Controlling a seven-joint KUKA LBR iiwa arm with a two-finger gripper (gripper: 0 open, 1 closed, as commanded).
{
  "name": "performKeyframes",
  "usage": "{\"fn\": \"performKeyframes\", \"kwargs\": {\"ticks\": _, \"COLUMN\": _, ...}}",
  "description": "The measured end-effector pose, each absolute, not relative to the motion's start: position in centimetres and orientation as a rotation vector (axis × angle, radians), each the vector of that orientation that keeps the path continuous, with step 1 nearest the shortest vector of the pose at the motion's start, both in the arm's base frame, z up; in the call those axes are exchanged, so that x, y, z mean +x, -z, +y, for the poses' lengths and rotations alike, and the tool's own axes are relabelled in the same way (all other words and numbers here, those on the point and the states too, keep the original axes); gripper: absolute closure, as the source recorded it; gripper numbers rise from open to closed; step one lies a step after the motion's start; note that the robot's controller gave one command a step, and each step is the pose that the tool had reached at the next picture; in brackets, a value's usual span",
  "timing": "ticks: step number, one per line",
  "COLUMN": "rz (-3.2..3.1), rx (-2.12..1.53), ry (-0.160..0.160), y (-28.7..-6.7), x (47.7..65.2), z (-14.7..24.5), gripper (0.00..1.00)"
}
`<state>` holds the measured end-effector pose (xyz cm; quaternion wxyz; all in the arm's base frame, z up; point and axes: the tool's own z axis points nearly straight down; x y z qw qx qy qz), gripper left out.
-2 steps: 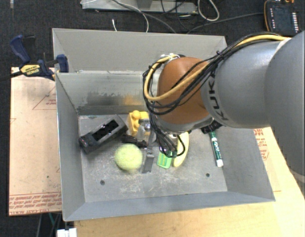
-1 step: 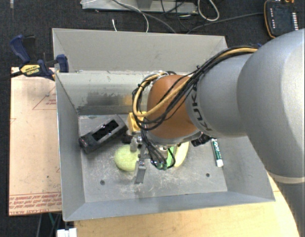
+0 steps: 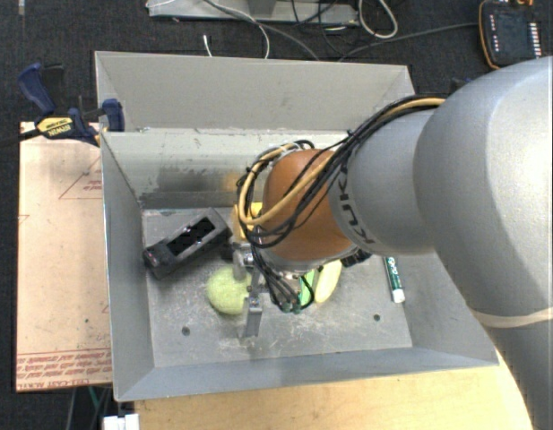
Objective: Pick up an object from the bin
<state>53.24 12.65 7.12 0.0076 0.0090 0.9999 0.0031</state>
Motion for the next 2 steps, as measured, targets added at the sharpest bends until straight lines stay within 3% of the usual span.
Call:
{"fn": "performKeyframes", "kwargs": {"ticks": 1, "rz": 3.106, "rx": 0.453, "ry": -0.011, "y": -7.27, "x": 53.76, "z": 12.88, "gripper": 1.00}}
{"fn": "performKeyframes", "kwargs": {"ticks": 2, "rz": 3.106, "rx": 0.454, "ry": -0.011, "y": -7.27, "x": 53.76, "z": 12.87, "gripper": 1.00}}
